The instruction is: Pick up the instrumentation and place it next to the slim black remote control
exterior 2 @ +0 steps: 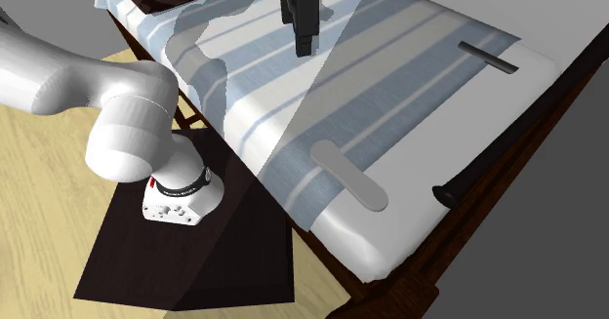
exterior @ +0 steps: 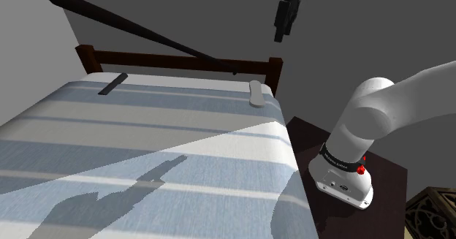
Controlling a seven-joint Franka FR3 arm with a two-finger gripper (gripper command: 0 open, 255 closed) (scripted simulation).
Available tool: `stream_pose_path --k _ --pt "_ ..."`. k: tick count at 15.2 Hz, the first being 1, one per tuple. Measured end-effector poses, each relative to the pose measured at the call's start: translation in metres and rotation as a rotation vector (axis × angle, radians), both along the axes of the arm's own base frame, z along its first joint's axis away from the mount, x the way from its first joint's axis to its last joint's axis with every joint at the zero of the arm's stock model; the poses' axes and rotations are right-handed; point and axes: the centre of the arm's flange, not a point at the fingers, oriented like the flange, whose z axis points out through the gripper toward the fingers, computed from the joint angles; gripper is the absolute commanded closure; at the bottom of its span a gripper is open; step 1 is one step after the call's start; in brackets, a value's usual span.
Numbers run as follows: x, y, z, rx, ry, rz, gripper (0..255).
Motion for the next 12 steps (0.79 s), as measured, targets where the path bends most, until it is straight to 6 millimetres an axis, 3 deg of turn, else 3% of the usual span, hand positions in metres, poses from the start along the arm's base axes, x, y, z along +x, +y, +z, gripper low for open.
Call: stream_pose_path --k 2,4,10,12 --pt "0.004 -0.001 -0.005 0.0 0.001 -0.022 0" --pt "0.013 -0.003 -0.022 0.002 0.003 -0.098 0" --pt "0.052 -0.018 -0.089 0.009 0.008 -0.378 0" --pt "0.065 -0.031 -0.112 0.011 0.01 -0.475 0"
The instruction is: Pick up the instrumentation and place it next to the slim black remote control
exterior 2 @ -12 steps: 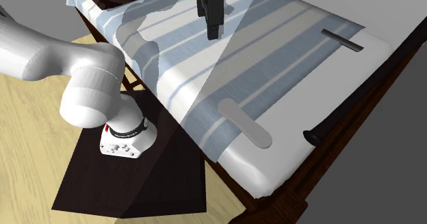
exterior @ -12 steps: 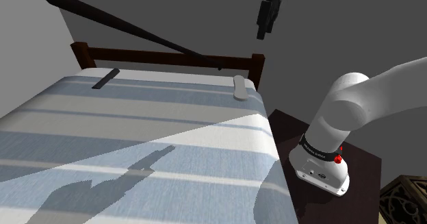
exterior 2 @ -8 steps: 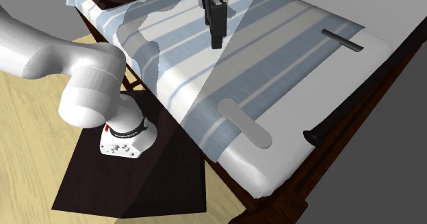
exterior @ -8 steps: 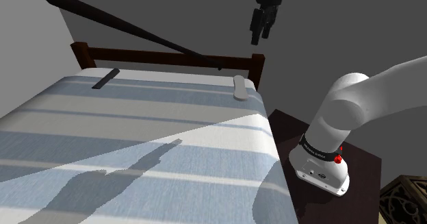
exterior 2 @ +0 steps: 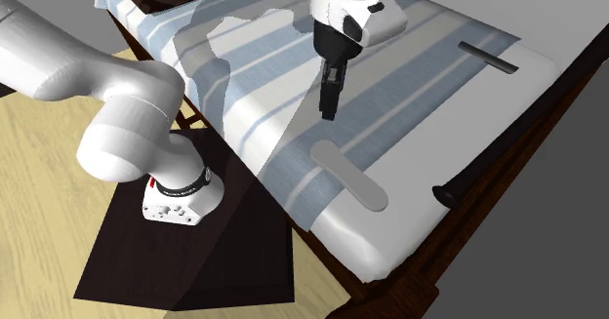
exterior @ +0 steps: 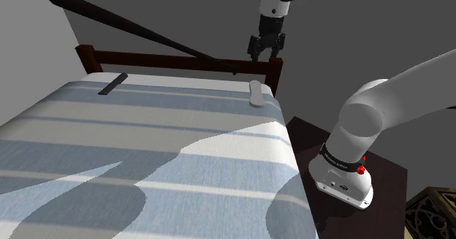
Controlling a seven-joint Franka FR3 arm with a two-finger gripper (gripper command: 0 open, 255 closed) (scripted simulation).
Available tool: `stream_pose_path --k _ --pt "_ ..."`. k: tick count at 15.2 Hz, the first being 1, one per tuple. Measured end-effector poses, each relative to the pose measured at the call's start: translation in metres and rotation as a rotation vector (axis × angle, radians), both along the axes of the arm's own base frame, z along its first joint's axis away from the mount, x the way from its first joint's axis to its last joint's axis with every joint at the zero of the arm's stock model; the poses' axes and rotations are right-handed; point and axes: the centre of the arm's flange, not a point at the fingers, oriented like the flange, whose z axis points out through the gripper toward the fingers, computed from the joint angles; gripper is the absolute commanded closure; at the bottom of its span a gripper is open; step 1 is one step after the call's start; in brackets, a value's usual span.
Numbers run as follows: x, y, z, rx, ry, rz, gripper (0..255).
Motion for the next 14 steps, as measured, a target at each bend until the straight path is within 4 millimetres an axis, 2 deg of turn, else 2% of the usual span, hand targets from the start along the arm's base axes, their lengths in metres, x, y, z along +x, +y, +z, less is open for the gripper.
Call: stream_pose_path --k 10,14 --pt "0.039 -0.053 -0.114 0.01 0.006 -0.479 0" --pt "0.044 -0.064 -0.142 0.012 0.006 -0.56 0"
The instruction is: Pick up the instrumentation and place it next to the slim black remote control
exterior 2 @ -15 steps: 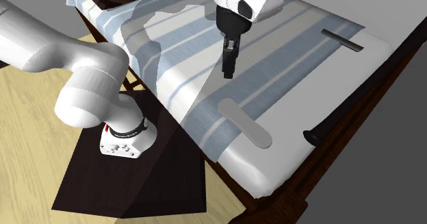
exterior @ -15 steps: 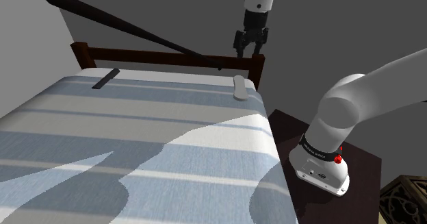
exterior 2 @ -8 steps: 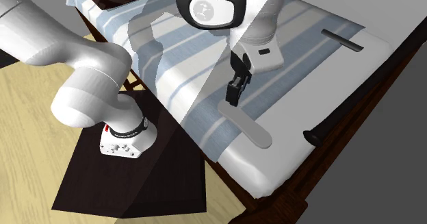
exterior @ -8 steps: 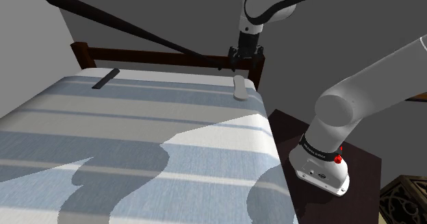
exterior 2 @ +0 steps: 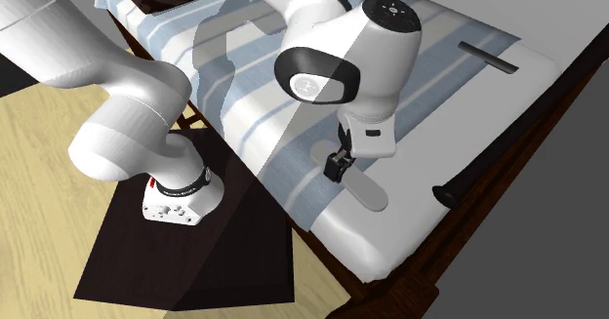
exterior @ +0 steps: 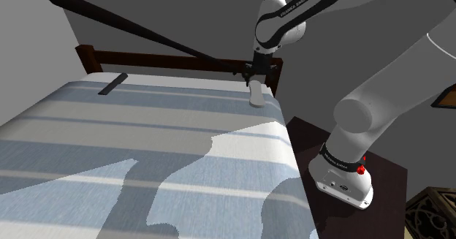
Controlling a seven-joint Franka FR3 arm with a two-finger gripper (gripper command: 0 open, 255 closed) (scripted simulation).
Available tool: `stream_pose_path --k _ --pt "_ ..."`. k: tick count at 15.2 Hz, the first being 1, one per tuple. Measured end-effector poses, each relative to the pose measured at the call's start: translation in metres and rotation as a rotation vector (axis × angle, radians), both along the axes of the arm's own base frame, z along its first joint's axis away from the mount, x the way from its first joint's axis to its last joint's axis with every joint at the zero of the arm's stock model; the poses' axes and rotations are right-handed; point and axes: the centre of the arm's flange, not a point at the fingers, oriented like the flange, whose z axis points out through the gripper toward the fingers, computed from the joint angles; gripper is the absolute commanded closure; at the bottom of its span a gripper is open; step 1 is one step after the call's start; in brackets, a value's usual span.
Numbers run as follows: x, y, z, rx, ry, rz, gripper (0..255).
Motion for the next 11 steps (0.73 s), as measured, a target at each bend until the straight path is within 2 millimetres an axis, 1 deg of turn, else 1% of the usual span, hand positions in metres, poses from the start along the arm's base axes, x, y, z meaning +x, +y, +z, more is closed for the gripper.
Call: stream_pose_path --k 5,11 --pt "0.001 0.0 -0.027 0.0 0.0 -0.006 0" --pt "0.0 -0.001 -0.031 0.0 -0.001 -0.006 0"
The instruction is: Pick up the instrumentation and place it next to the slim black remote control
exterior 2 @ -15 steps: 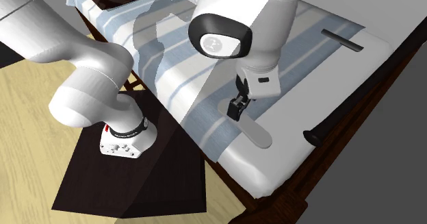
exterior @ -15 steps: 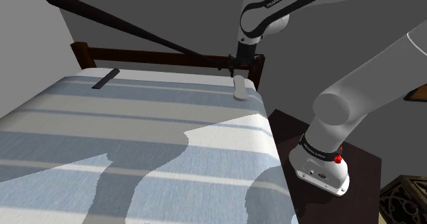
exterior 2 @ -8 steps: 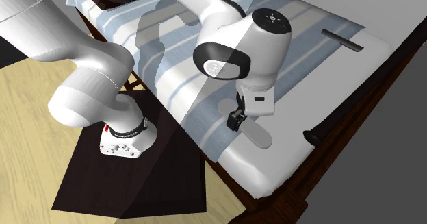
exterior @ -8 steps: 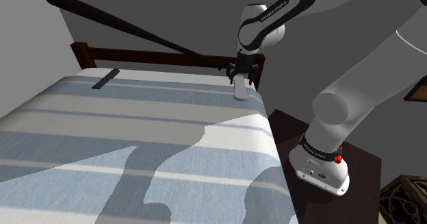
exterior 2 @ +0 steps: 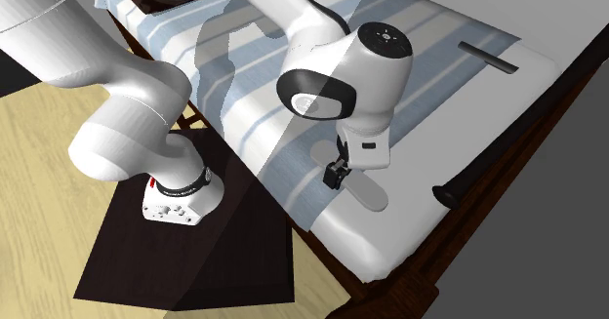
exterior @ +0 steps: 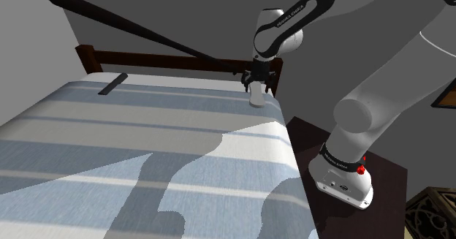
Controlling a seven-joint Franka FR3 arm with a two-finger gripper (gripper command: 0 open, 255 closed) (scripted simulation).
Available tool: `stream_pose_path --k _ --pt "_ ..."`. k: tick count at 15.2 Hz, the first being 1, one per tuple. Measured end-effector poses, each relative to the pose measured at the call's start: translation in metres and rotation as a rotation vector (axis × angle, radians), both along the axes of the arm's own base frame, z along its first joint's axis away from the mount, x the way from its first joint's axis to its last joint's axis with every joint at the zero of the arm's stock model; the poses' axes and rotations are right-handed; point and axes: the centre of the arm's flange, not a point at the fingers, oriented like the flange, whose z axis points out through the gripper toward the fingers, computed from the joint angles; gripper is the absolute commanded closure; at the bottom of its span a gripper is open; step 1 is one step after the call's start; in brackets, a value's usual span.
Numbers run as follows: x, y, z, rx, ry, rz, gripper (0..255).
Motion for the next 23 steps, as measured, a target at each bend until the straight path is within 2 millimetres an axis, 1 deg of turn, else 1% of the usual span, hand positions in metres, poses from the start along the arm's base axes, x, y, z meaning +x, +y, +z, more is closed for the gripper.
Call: stream_pose_path --k 1,12,23 --pt "0.0 0.0 0.0 0.0 0.0 0.0 255" --pt "0.0 0.0 0.002 0.0 0.0 0.0 255" --pt "0.0 0.0 0.058 0.0 0.0 0.0 255"
